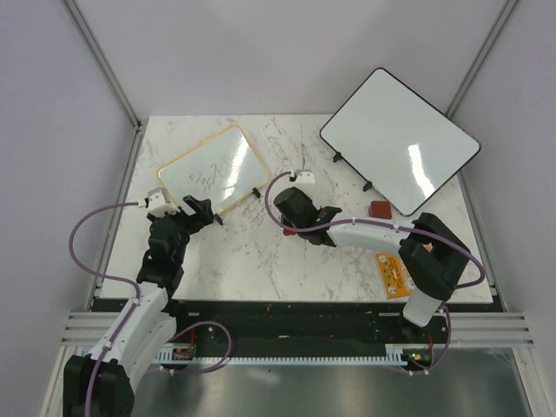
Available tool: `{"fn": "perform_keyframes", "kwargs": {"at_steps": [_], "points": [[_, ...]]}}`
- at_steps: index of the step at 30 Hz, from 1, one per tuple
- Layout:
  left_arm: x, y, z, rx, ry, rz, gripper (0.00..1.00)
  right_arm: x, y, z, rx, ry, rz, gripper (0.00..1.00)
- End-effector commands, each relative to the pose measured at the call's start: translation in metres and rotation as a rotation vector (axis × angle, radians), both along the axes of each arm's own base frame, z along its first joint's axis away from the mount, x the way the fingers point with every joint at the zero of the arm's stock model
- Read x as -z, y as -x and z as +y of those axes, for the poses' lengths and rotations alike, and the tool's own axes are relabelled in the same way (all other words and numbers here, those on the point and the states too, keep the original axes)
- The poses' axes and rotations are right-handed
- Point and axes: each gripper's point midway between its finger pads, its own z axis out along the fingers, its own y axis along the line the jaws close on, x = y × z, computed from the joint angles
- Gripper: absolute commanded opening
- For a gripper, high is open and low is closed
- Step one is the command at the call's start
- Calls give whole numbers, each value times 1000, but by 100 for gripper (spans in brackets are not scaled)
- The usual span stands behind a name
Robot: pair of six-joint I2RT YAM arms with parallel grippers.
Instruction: Erase the whiteboard
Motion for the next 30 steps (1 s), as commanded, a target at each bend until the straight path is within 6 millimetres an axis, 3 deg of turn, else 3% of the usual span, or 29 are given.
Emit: {"fn": "perform_keyframes", "kwargs": {"at_steps": [1, 5, 7, 11, 12, 13, 16, 17, 20, 21, 23, 24, 26, 27, 30], "points": [[-20, -11, 17, -96, 42, -87, 100, -56, -24, 3, -65, -59, -157, 0], [-43, -18, 27, -126, 29, -163, 100, -80, -38, 10, -146, -150, -212, 0], [-58, -21, 35, -159, 32, -207, 99, -86, -46, 7, -151, -174, -225, 0], [-69, -33, 50, -239, 28, -193, 99, -89, -58, 8, -166, -176, -241, 0], [-60, -39, 55, -261, 19, -149, 99, -90, -59, 11, -183, -185, -240, 0], [-66, -43, 59, -274, 19, -147, 99, -89, -62, 11, -188, -183, -239, 0], [-42, -49, 77, -306, 88, -88, 98, -93, -66, 18, -226, -199, -252, 0], [-54, -51, 91, -331, 143, -164, 98, -94, -68, 19, -239, -196, -262, 0], [-35, -48, 100, -313, 235, -189, 98, -96, -74, 26, -277, -213, -265, 0], [-45, -51, 101, -294, 246, -248, 98, -99, -76, 28, -288, -221, -270, 0], [-28, -56, 96, -244, 255, -222, 98, -97, -79, 31, -305, -236, -267, 0], [-40, -59, 91, -196, 251, -277, 98, -97, -81, 33, -308, -244, -268, 0], [-30, -64, 78, -112, 242, -269, 97, -95, -84, 34, -307, -248, -265, 0], [-39, -66, 74, -77, 232, -316, 97, -95, -85, 35, -311, -252, -266, 0], [-25, -72, 66, -19, 243, -286, 96, -89, -86, 40, -319, -262, -258, 0]]}}
